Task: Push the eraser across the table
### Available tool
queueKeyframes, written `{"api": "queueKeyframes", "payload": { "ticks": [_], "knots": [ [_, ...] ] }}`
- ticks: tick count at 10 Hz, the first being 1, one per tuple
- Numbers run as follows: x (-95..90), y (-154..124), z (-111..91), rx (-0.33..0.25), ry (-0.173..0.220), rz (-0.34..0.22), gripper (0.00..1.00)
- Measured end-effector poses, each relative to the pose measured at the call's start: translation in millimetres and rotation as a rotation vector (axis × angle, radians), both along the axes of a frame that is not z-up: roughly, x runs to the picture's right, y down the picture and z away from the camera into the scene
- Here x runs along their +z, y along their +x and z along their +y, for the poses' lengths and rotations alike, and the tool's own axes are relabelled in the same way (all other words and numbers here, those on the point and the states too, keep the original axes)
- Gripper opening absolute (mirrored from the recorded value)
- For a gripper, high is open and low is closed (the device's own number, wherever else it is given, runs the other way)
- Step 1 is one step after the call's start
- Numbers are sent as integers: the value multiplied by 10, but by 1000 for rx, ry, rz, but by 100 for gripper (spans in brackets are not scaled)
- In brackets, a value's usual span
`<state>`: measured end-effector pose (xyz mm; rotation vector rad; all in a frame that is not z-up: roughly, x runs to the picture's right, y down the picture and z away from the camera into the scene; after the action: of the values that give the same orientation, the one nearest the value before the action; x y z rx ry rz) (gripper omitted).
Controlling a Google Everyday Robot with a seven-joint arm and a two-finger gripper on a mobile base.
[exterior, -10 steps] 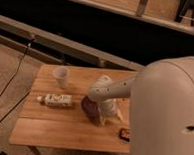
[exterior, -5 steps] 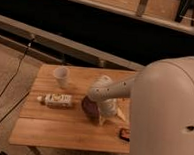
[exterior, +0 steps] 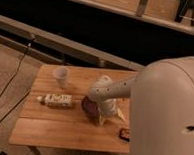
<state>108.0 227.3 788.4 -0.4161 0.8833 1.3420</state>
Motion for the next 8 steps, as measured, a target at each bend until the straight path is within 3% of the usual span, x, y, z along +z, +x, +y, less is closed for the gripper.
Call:
{"api": "queueKeyframes", "payload": {
  "ticks": [4, 5, 7, 8],
  "knots": [
    [-1, 2, 1, 1, 0, 0, 15],
    [-1, 3, 1, 1, 0, 0, 10],
    [-1, 2, 1, 1, 0, 0, 14],
    [-1, 2, 1, 1, 0, 0, 24]
  ]
}}
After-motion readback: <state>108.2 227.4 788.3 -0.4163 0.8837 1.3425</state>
